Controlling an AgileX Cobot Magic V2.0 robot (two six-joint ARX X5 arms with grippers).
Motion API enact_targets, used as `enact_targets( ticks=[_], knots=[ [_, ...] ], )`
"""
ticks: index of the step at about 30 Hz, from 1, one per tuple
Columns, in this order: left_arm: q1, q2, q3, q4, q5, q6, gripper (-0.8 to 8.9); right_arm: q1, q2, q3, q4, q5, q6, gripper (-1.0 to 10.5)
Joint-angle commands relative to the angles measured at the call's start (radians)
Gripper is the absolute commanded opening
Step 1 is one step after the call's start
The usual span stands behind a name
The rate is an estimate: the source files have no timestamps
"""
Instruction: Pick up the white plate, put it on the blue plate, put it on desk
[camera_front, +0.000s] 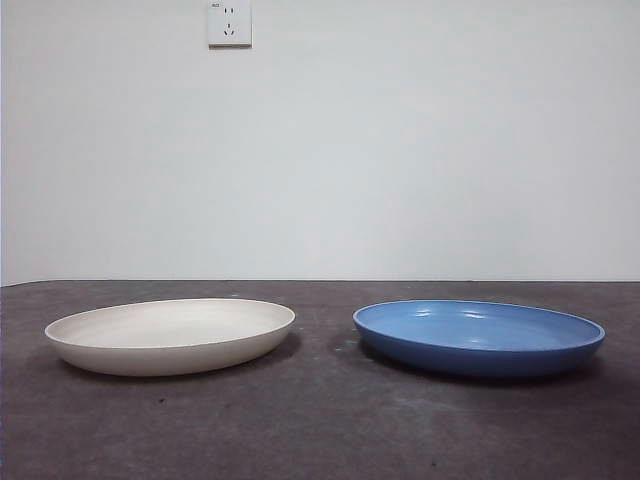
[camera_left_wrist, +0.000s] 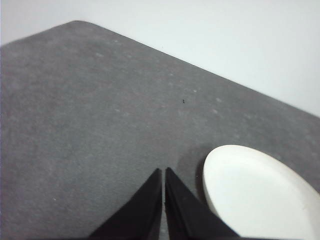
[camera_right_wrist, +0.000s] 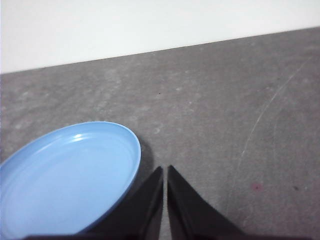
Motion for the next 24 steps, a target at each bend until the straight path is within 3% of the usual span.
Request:
enact_targets(
  ticks=[1,11,19,24],
  knots=[
    [0.002,-0.002,0.003,-0.009,0.004,-0.084,0.1,-0.001,-0.003,0.026,0.003,0.0,0.071,0.1],
    [0.002,0.045,0.178,-0.09,0.03,-0.101,0.11,-0.001,0.018,0.197,-0.005,0.029,0.075,0.1],
    [0.002,0.198,0.402,-0.209,0.091,0.016,0.1,-0.001,0.168,0.41,-0.093,0.023,0.018,0.1],
    [0.002,0.352,0.56,-0.321,0.182,0.107,0.1,-0.001,0.32,0.579,-0.244,-0.048,-0.063,0.1]
  ],
)
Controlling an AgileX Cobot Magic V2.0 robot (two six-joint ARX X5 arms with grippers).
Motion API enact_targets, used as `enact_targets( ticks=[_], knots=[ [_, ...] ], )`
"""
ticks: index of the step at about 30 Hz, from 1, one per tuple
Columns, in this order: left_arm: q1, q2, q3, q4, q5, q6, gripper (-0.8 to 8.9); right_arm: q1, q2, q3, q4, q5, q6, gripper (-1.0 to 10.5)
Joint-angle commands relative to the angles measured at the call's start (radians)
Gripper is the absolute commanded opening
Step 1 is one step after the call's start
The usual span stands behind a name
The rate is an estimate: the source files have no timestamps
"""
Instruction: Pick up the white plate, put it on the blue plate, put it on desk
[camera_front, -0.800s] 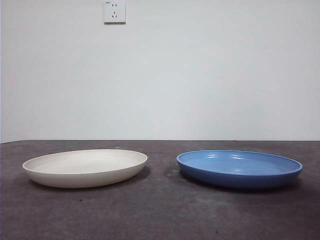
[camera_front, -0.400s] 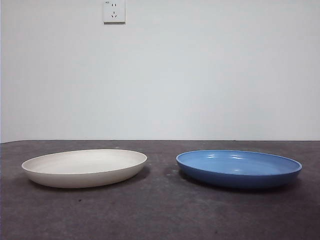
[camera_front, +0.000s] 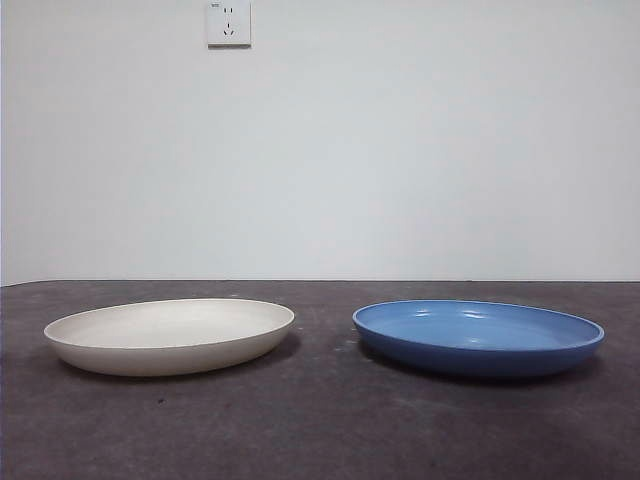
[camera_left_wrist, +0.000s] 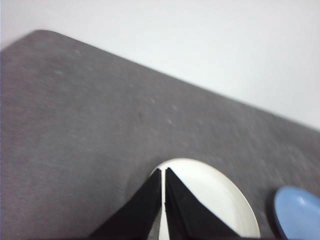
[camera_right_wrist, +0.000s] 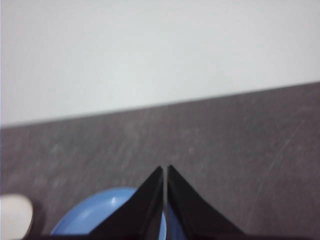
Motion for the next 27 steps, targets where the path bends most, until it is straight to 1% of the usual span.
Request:
enact_targets(
  ticks=[1,8,12,16,19,25,27],
  knots=[
    [0.002,0.089,0.087,-0.062,0.056,0.098,0.1,-0.001,0.079,0.094,-0.072,-0.05,-0.074,0.1],
    [0.002,0.304,0.262,-0.253,0.27,0.22,0.1,-0.001,0.285,0.304,-0.341,-0.193,-0.174,0.1],
    [0.0,0.391,0.334,-0.36,0.336,0.296,0.1,0.001,0.368,0.386,-0.48,-0.254,-0.238,0.1],
    [-0.013,0.433,0.365,-0.44,0.342,0.354,0.1,0.002,0.408,0.42,-0.56,-0.278,-0.277,0.1],
    [-0.026,0.441,0.365,-0.459,0.342,0.362,0.1,0.002,0.424,0.422,-0.586,-0.278,-0.291,0.1],
    [-0.031,0.441,0.365,-0.456,0.342,0.361,0.11,0.002,0.425,0.422,-0.591,-0.277,-0.291,0.1],
    [-0.031,0.441,0.365,-0.452,0.342,0.36,0.3,0.002,0.425,0.422,-0.589,-0.277,-0.29,0.1]
  ],
)
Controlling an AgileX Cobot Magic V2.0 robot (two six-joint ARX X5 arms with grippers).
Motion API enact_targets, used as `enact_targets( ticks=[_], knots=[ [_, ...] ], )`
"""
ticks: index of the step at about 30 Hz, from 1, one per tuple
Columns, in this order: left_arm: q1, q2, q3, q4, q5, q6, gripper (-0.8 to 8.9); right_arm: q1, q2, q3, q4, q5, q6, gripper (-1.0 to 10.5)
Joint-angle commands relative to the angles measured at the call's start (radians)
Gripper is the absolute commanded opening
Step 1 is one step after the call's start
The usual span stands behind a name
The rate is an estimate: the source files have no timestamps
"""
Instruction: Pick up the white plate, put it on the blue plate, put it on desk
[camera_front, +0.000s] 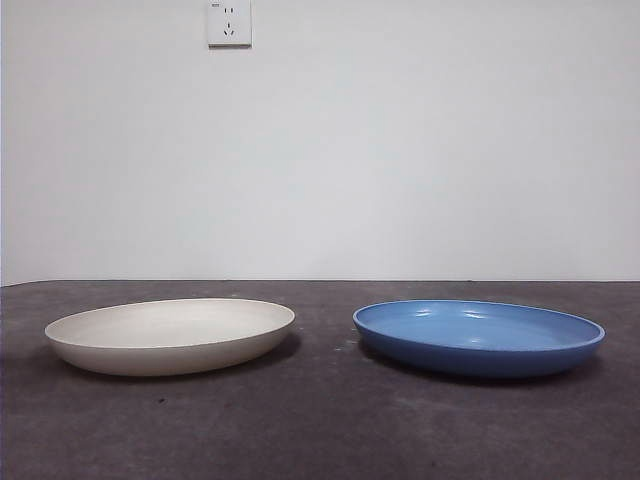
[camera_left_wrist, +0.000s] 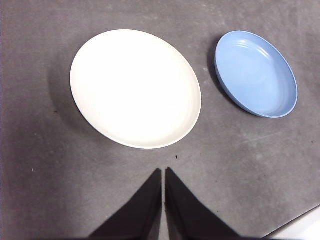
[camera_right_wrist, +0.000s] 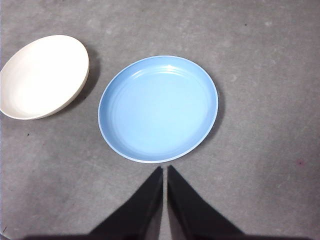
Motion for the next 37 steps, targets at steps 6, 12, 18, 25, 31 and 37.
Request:
enact_targets(
  ticks=[6,12,18,25,31,37],
  knots=[
    [-0.002,0.006,0.019,0.015,0.006,0.008,3.73,0.001,0.005,0.018,0.009,-0.005,0.018,3.3],
    [-0.002,0.006,0.019,0.019,0.006,0.007,4.99,0.001,0.005,0.018,0.01,-0.005,0.023,4.2],
    [-0.003,0.014,0.019,0.067,0.005,-0.023,4.97,0.001,0.005,0.018,0.01,-0.005,0.023,4.2],
    [-0.011,0.105,0.039,0.154,0.0,-0.072,4.91,0.001,0.005,0.018,0.01,-0.005,0.023,4.2],
    [-0.051,0.261,0.133,0.175,-0.109,-0.071,4.91,0.001,0.005,0.018,0.01,-0.005,0.034,4.2],
    [-0.083,0.441,0.231,0.201,-0.175,-0.067,4.91,0.001,0.005,0.018,0.011,-0.005,0.034,4.2]
  ],
)
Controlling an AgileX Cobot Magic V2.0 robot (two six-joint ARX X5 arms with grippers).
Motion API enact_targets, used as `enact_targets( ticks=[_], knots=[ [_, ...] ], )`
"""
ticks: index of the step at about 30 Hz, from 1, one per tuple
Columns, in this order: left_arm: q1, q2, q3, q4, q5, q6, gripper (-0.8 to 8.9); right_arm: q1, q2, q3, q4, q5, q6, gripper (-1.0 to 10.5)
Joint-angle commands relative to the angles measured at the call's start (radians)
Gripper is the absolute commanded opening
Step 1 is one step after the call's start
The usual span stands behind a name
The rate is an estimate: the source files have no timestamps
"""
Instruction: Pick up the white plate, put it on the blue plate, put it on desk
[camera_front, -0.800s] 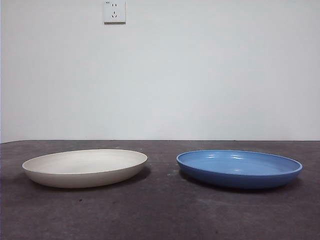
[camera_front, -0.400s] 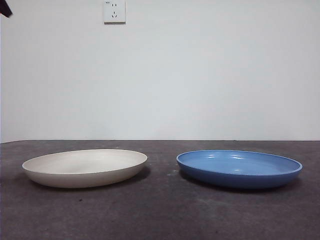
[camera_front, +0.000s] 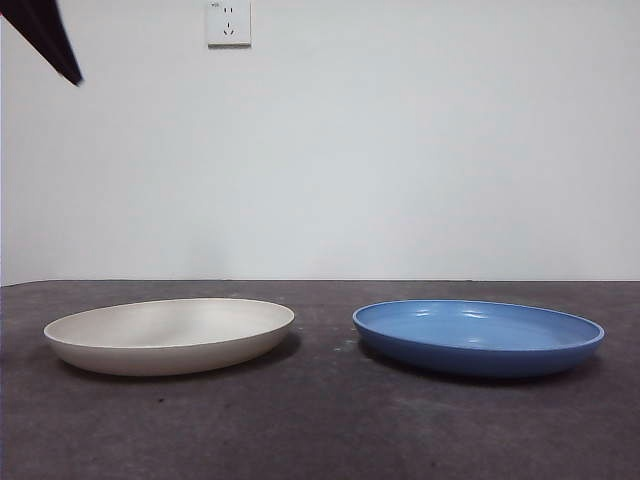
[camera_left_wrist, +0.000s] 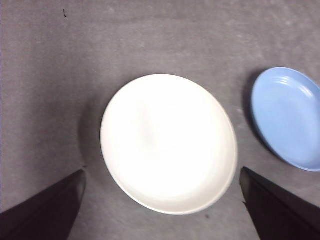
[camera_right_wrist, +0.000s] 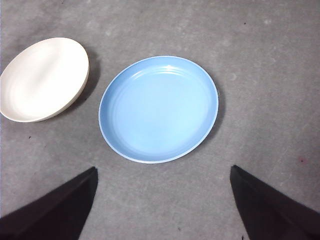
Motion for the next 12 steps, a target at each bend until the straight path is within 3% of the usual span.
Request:
enact_targets(
  ticks=[1,12],
  knots=[
    [-0.012,0.089,0.049,0.035,-0.011,0.002,4.9,0.001,0.005,0.018,0.012,-0.005,0.011,4.2],
    [-0.026,0.371,0.087,0.131,-0.071,0.017,4.9,0.001,0.005,0.018,0.016,-0.005,0.011,4.2]
  ],
)
